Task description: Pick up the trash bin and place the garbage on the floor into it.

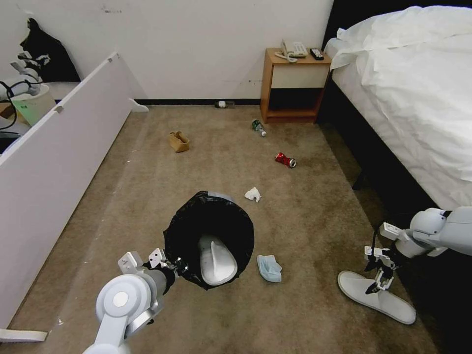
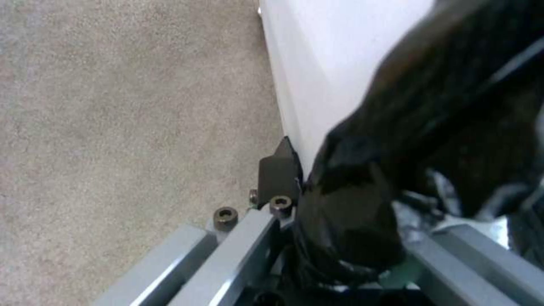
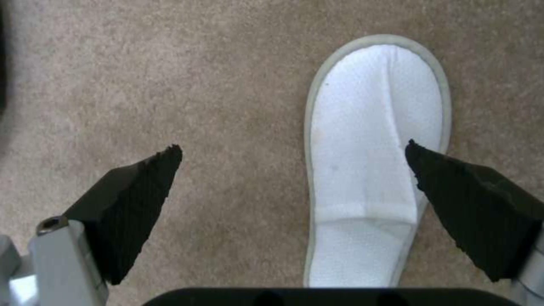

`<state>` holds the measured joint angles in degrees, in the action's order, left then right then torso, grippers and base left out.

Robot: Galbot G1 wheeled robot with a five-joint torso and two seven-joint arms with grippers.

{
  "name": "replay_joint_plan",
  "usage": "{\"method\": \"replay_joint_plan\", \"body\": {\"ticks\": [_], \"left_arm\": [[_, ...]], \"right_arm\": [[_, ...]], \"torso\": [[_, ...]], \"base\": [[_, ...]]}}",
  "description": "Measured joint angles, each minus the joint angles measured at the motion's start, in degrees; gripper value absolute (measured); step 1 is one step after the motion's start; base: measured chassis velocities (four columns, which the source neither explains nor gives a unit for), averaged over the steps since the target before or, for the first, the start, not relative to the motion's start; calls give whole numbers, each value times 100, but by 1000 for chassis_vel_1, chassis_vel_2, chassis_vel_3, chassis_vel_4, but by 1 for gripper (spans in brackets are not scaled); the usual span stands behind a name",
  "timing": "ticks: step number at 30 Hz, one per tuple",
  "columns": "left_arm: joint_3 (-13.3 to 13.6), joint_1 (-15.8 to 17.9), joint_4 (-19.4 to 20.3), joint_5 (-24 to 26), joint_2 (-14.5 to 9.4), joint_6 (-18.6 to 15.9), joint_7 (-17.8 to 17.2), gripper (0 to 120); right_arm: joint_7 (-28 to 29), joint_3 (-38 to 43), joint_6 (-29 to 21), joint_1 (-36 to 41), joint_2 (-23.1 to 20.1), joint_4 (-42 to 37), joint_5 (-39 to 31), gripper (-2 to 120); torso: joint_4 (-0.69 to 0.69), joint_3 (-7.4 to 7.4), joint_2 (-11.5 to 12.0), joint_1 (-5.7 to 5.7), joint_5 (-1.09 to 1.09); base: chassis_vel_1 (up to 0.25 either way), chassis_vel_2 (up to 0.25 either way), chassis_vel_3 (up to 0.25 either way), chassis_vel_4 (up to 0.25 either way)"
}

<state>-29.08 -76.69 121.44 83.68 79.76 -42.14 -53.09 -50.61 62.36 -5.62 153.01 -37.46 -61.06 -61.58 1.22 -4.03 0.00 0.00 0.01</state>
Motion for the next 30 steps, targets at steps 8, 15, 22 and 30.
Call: {"method": "replay_joint_plan", "body": {"ticks": [8,15,22,30], "left_arm": [[1,15,-10,-22,10,0,0,0],[-28,-10,-7,-21,-15,0,0,0],[-50,-6,-19,-2,-54,0,11,0],[-27,24,-29,11,-78,0,14,0]], "right_arm": [[5,23,28,60,-38,-18,-47,100],[45,139,122,319,-296,112,-242,100],[94,140,128,382,-347,68,-384,100],[257,102,84,334,-161,-36,-477,100]], "torso": [[0,0,0,0,0],[-1,0,0,0,-1],[-1,0,0,0,0],[1,0,0,0,0]], "base": [[0,0,0,0],[0,0,0,0],[0,0,0,0],[0,0,0,0]]}}
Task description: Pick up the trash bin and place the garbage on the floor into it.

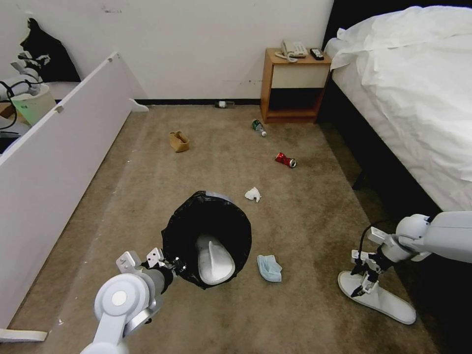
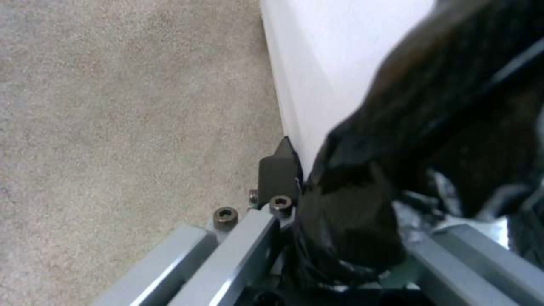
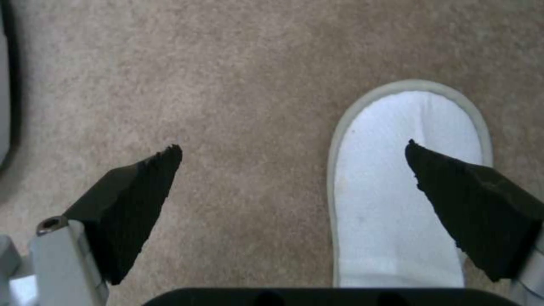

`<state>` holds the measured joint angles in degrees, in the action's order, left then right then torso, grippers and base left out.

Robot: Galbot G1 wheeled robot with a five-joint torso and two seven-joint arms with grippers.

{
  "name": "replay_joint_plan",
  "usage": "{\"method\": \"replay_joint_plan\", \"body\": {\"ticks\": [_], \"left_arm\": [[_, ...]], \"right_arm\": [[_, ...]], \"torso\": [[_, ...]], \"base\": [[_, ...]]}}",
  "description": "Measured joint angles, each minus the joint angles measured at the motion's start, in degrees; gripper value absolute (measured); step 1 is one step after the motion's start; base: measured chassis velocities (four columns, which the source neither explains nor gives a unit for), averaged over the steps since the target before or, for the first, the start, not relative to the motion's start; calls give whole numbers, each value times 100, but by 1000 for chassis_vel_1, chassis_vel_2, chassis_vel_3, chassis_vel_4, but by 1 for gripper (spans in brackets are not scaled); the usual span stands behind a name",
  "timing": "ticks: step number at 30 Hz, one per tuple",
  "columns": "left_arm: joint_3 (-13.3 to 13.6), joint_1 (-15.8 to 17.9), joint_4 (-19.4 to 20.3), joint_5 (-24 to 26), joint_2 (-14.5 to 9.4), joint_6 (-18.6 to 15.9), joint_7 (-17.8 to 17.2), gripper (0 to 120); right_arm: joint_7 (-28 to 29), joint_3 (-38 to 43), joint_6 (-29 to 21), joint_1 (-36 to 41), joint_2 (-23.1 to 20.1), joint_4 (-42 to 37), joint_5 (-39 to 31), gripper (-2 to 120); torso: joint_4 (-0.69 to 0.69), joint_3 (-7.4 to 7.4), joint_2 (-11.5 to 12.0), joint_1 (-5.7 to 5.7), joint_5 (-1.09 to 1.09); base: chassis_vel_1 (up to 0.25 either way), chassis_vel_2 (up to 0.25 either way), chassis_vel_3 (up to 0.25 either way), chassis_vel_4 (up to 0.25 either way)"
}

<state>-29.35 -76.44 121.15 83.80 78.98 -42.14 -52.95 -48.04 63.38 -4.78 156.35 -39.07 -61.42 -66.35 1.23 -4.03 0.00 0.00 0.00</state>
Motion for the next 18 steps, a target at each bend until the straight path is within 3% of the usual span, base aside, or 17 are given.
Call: {"method": "replay_joint_plan", "body": {"ticks": [18], "left_arm": [[28,-18,-23,0,-32,0,14,0]], "right_arm": [[124,-51,-31,-85,197,-57,-6,100]], "torso": [[-2,0,-1,0,0]], "base": [[0,0,0,0]]}}
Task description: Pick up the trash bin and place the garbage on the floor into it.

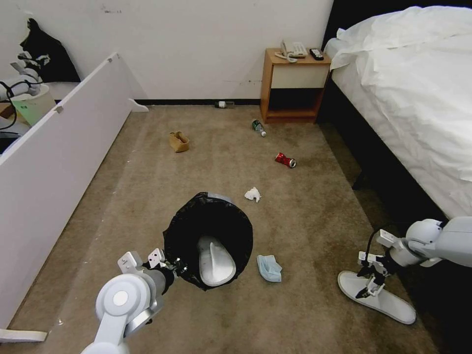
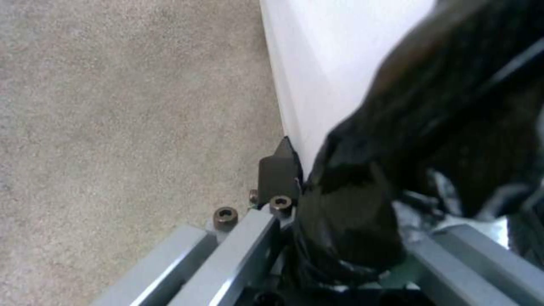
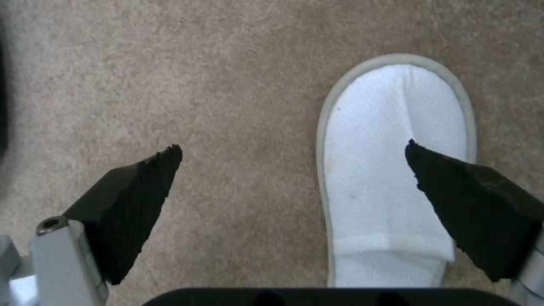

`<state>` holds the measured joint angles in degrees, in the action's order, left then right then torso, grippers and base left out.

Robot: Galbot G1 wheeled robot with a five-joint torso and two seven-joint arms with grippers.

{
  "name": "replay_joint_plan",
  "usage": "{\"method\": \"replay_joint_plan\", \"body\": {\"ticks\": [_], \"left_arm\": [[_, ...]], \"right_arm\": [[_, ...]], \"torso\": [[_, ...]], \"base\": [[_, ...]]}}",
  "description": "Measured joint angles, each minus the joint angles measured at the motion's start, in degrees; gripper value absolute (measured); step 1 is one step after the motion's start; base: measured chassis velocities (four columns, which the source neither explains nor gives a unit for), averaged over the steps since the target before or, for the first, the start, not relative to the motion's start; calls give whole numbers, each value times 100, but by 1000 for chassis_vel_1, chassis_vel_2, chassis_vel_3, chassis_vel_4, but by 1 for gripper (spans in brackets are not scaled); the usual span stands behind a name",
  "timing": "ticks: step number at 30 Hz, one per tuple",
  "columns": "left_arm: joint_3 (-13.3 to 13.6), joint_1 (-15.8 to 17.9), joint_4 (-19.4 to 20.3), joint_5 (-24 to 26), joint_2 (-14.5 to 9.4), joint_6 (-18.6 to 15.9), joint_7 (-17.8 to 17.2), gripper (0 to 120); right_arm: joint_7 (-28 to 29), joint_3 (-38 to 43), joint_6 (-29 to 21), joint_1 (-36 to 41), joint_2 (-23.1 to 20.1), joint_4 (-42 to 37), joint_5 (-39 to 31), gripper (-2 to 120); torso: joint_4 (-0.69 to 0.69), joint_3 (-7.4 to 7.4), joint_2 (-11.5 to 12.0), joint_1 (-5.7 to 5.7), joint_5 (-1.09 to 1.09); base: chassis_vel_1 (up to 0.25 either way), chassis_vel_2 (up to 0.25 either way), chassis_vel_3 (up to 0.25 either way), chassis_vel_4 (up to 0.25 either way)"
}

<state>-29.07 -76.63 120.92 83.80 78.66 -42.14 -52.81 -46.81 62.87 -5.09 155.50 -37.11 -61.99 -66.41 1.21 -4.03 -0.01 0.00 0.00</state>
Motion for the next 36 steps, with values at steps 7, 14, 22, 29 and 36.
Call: {"method": "replay_joint_plan", "body": {"ticks": [7,14,22,29,36], "left_arm": [[-5,-24,2,-3,3,0,3,0],[-5,-29,3,-19,12,0,6,0],[-13,-13,-9,-20,2,0,7,0],[-14,-10,-40,-22,-7,0,7,0],[-18,-5,-55,-23,-15,0,7,0]], "right_arm": [[57,-29,-17,-7,-6,76,39,100],[468,-53,-103,18,-63,120,5,100],[888,-51,-233,141,-187,244,-163,100],[1103,-22,-319,332,-327,372,-392,100],[1106,-2,-374,410,-382,425,-506,100]], "torso": [[0,0,0,0,0],[0,0,0,0,0],[0,0,0,0,0],[0,0,1,0,0],[0,0,1,0,0]], "base": [[0,0,0,0],[0,0,0,0],[0,0,0,0],[0,0,0,0],[0,0,0,0]]}}
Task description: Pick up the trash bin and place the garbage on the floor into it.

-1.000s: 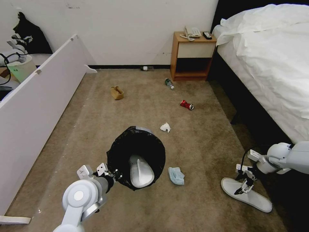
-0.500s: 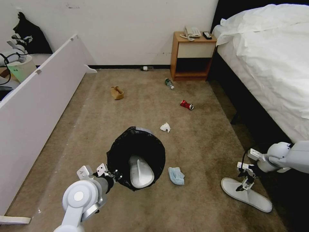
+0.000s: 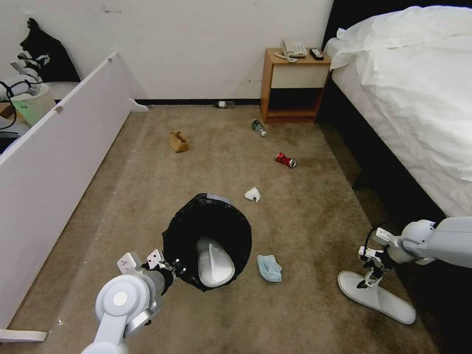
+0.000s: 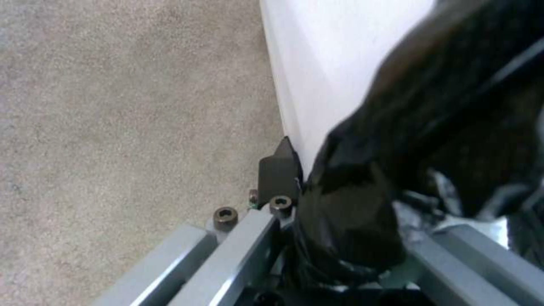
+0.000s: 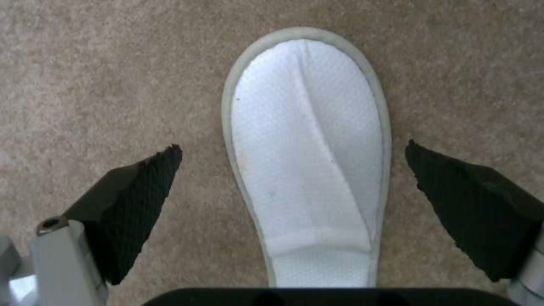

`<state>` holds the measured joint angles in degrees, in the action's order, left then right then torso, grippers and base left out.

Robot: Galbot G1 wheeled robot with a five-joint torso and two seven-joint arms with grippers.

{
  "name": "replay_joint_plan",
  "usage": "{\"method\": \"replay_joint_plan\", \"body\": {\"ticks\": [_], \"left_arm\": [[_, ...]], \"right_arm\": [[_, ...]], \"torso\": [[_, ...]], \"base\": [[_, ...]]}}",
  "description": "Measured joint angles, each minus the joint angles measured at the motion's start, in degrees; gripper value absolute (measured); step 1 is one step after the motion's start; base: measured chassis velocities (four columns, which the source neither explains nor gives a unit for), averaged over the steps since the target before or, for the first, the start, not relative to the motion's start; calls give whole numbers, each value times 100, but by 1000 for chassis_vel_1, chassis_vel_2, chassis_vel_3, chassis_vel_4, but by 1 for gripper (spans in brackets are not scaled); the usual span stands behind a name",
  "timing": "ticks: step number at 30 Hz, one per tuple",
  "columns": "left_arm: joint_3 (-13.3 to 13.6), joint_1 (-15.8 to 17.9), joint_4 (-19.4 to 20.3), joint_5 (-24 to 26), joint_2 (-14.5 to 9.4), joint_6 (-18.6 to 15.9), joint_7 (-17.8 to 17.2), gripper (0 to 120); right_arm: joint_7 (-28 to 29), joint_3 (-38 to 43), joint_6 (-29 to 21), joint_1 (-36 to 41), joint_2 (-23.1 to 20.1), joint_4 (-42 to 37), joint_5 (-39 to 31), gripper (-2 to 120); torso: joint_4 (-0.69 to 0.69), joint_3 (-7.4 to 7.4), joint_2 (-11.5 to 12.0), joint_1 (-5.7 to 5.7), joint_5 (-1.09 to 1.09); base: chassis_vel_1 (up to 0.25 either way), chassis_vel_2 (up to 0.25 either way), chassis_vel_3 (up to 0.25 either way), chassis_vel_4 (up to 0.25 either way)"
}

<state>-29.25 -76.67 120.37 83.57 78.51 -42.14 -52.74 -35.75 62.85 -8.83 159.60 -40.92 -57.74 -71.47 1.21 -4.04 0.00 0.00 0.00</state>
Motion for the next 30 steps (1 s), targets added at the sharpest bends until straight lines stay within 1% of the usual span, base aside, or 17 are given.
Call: {"method": "replay_joint_plan", "body": {"ticks": [5,6,8,10,19,30], "left_arm": [[0,0,-21,-5,1,0,0,0],[-1,1,-42,-9,2,0,0,0],[-1,1,-44,-10,2,0,0,0],[-1,11,-72,-14,4,0,2,0],[-4,53,-134,-16,-9,0,13,0],[-11,67,-177,-16,-26,0,30,0]], "right_arm": [[-79,17,-25,92,-37,76,-135,100],[-188,31,-44,140,-55,120,-183,100],[-200,34,-44,146,-58,128,-186,100],[-388,57,-44,262,-111,239,-328,100],[-683,81,-46,377,-157,347,-492,100],[-754,66,-69,520,-190,287,-553,100]], "torso": [[0,0,0,0,0],[0,0,0,0,0],[0,0,0,0,0],[0,0,0,0,0],[0,0,0,0,0],[0,0,0,0,0]], "base": [[0,0,0,0],[0,0,0,0],[0,0,0,0],[0,0,0,0],[0,0,0,0],[0,0,0,0]]}}
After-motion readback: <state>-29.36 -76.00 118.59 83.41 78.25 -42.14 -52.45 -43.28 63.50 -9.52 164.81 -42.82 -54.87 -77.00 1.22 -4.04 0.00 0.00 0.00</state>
